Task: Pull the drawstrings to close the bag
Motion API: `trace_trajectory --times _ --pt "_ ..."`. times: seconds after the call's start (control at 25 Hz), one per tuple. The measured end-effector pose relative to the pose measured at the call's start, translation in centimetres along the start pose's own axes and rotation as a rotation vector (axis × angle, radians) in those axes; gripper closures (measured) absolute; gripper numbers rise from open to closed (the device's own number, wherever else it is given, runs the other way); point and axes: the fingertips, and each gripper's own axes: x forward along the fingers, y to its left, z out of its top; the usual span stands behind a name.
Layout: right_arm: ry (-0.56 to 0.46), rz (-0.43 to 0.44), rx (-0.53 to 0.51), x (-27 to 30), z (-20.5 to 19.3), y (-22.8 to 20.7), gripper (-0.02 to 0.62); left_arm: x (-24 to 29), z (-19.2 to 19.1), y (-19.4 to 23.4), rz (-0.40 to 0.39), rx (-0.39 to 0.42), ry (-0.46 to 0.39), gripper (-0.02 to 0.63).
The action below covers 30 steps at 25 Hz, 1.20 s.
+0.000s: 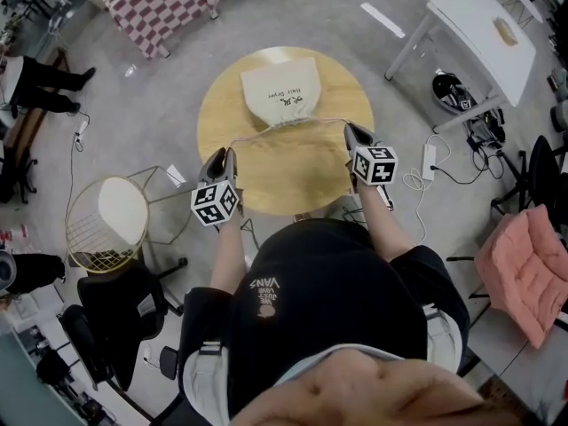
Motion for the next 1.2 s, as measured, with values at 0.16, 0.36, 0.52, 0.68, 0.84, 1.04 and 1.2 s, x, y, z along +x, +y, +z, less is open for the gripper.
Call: trace_trajectory --times 0.16,0.36,0.52,0.68,0.84,1.04,1.2 --pt "-0.012 0.007 -0.025 -0.6 0.2 0.8 0.595 -0.5 0.0 -0.5 -0.008 0.000 -0.017 0.540" --pt "-0.034 0.017 -0.054 -1.2 0.5 1.7 0.597 -1.0 0.2 -1.8 -0.027 0.005 -0.042 0.548" --pt "-0.032 0.031 -0.073 -1.5 0.1 2.4 0.597 -1.5 -0.1 -2.7 -0.046 0.013 -0.049 0.557" --pt "-0.019 0.046 -0.088 -1.4 -0.7 3.3 0.597 -1.7 -0.9 -3.0 -0.057 0.018 -0.044 0.565" --pt "-0.004 0.071 -0.104 -1.6 -1.4 4.4 0.597 -2.1 -1.2 -3.8 -0.073 0.028 -0.044 0.577" --pt "-0.005 0.094 -0.125 -1.9 -1.8 5.6 0.597 -3.0 -2.0 -4.3 -0.082 0.023 -0.036 0.583" --pt "0.004 0.103 -0.136 -1.9 -1.8 6.0 0.598 -3.5 -2.6 -4.2 -0.080 0.006 -0.035 0.586"
